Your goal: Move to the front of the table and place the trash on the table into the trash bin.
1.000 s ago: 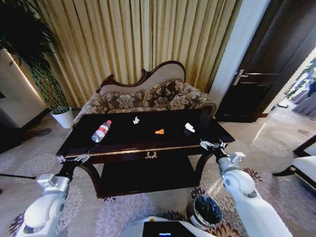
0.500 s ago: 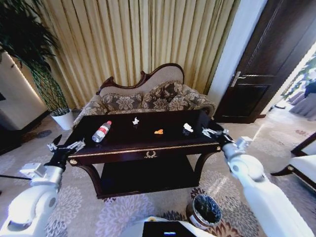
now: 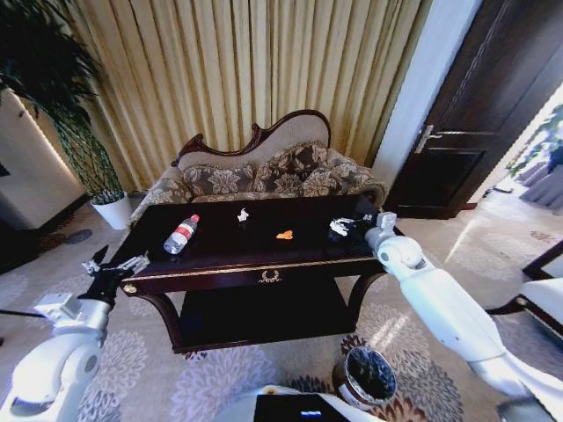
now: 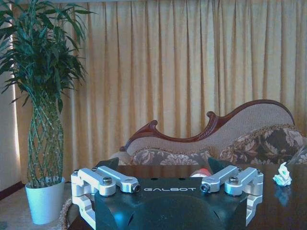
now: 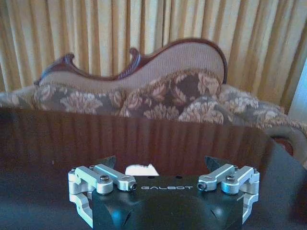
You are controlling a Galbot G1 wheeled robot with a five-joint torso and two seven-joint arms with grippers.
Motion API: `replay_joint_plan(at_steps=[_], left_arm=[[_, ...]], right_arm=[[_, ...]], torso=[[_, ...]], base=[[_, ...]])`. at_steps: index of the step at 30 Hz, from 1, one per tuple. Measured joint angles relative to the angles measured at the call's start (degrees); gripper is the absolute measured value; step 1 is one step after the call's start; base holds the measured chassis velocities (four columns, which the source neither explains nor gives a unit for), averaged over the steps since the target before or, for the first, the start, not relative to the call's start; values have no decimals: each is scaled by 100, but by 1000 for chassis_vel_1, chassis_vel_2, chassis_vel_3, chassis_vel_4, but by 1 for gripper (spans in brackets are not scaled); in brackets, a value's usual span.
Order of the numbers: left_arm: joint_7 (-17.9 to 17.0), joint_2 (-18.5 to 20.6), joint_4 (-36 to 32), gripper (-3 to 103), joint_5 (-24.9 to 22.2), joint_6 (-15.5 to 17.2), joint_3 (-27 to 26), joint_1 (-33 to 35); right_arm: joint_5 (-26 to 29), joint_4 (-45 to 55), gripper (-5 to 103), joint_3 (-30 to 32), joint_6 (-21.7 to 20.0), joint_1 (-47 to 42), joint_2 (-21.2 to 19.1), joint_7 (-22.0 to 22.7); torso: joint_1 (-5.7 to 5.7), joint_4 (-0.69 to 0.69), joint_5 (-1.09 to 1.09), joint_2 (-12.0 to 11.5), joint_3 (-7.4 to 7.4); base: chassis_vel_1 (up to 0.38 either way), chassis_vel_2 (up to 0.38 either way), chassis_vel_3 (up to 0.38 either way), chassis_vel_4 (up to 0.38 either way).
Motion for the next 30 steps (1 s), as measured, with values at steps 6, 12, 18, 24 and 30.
replay_joint_plan(at_steps=[6,12,18,24,30], left_arm=[[0,-29,-45,100,4,23,10,19],[-1,-29,-58,100,7,31,0,41],[-1,-42,-81,100,14,37,11,41],[-1,-53,-78,100,18,39,-1,43],[-1,-51,-74,100,16,39,-7,54]], right_arm=[[-7,-135,100,-139,-179,148,54,0],[1,-189,100,-232,-299,234,145,1],[-33,-193,97,-256,-307,185,190,1],[-78,-193,76,-234,-307,77,207,1],[-147,-240,48,-193,-287,17,261,1]], torso=[[-1,3,1,1,0],[-1,3,0,1,0],[-1,2,0,1,0],[-1,3,0,1,0],[-1,3,0,1,0]], base=[[0,0,0,0],[0,0,0,0],[0,0,0,0],[0,0,0,0],[0,0,0,0]])
